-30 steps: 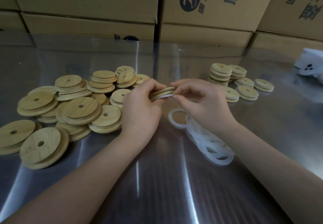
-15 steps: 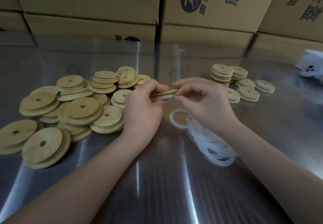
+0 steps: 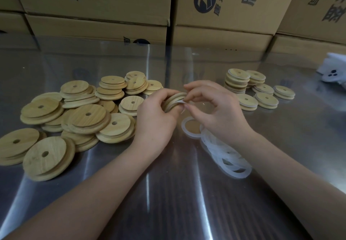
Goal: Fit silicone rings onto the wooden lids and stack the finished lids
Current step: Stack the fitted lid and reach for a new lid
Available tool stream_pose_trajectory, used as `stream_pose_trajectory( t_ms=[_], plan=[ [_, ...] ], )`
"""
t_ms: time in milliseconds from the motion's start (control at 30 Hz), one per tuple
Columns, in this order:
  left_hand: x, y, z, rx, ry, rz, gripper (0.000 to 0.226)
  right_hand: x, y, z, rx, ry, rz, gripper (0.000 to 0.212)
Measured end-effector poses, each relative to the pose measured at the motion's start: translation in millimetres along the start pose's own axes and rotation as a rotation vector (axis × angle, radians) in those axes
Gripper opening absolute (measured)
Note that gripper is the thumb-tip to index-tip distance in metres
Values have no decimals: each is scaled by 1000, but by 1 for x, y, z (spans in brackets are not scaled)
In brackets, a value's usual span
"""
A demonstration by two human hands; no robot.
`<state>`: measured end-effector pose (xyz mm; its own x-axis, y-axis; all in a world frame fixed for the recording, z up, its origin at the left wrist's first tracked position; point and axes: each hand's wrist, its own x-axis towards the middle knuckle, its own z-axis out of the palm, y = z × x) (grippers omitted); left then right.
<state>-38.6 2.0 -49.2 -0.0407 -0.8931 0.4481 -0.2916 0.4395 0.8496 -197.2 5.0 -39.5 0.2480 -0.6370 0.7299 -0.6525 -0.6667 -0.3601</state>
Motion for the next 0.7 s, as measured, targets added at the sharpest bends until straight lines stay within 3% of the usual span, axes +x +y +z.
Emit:
stream_pose_trajectory(
  t_ms=[200,433,700],
  plan=[
    [-2,2,0,-140,-1,-39,23,-1,0,2,9,52,-17,8],
    [-2,0,0,-42,33,24,23,-2,-2,4,-17,69,-92,5],
    [1,0,-1,-26,45,2,21,1,-5,1,58,51,8,6]
  ],
)
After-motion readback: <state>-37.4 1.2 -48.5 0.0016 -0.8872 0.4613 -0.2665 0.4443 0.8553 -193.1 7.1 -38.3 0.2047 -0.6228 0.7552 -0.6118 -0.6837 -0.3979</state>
